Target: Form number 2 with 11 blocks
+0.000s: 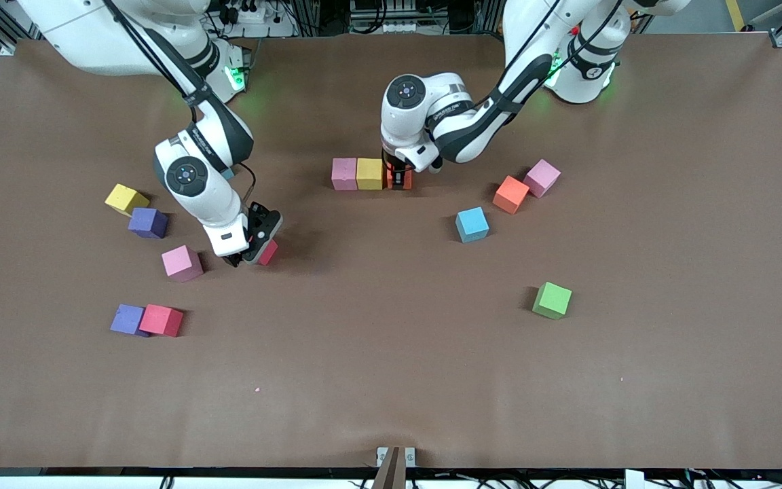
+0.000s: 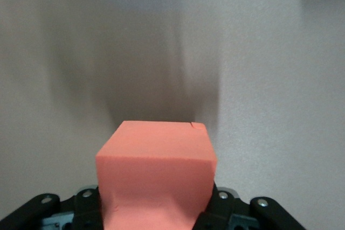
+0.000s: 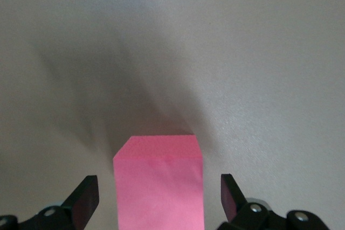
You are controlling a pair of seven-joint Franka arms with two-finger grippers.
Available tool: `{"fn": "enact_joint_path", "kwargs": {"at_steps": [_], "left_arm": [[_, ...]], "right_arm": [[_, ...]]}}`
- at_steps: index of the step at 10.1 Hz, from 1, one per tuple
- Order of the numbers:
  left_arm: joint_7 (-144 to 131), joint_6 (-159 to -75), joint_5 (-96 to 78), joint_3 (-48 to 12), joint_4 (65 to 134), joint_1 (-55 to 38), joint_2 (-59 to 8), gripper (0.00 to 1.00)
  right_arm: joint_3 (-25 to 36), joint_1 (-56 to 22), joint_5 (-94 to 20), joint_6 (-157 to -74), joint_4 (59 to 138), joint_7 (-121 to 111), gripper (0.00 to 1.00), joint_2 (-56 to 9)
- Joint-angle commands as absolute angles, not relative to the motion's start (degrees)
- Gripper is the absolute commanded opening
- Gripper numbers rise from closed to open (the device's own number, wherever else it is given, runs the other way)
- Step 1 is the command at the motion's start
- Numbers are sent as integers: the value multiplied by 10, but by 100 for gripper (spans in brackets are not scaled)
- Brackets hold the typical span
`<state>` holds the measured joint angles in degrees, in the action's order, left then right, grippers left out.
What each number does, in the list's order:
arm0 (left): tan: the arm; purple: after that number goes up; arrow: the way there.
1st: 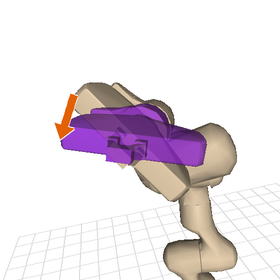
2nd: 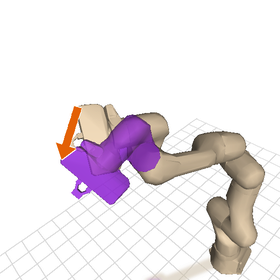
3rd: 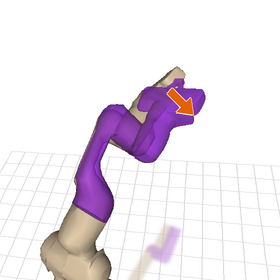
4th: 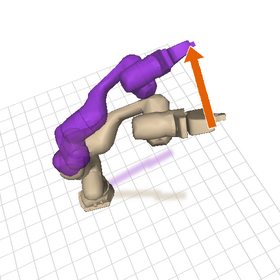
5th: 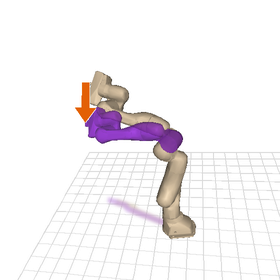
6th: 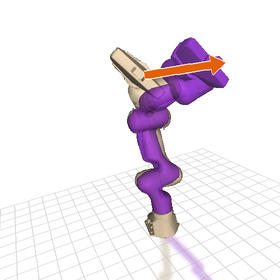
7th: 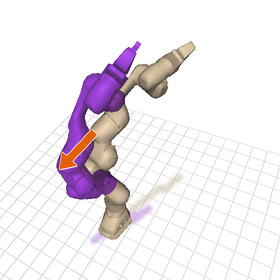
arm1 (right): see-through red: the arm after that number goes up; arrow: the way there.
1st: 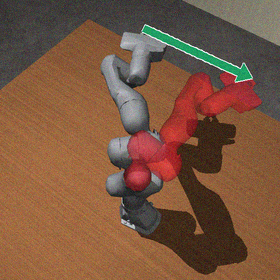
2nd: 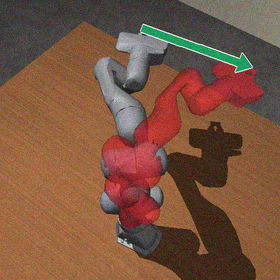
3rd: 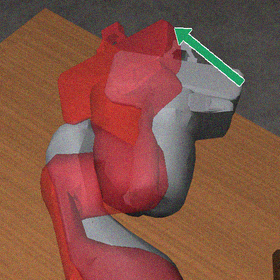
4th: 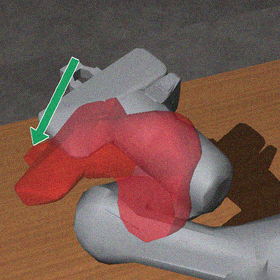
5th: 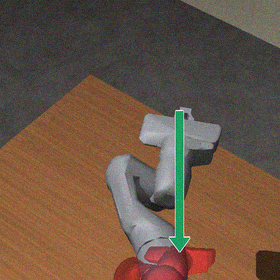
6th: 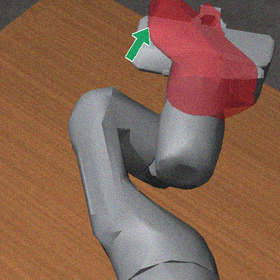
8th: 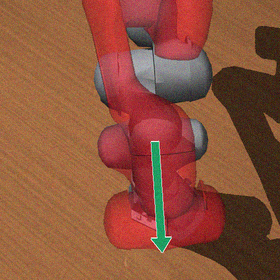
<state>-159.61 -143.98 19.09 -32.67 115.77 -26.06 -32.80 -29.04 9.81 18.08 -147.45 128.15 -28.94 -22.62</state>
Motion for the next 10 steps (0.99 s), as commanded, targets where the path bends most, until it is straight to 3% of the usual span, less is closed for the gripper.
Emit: {"fn": "enact_joint_path", "kwargs": {"at_steps": [1,4,5,7,9,10], "left_arm": [[-1727,-1443,234,-324,1143,-277,-343,44],[-1736,-1450,243,-318,1140,-278,-354,44],[-1745,-1450,258,-316,1133,-281,-359,44],[-1765,-1450,280,-316,1130,-281,-364,44],[-1765,-1450,280,-316,1128,-281,-365,44],[-1766,-1450,280,-316,1128,-281,-364,44]], "right_arm": [[-289,103,187,-1487,1280,-305,100,-238],[-284,103,189,-1527,1293,-306,95,-250],[-278,102,189,-1528,1294,-306,85,-251],[-276,102,195,-1527,1294,-306,73,-250],[-278,105,194,-1511,1294,-304,40,-231],[-280,105,194,-1500,1293,-301,40,-222]]}}
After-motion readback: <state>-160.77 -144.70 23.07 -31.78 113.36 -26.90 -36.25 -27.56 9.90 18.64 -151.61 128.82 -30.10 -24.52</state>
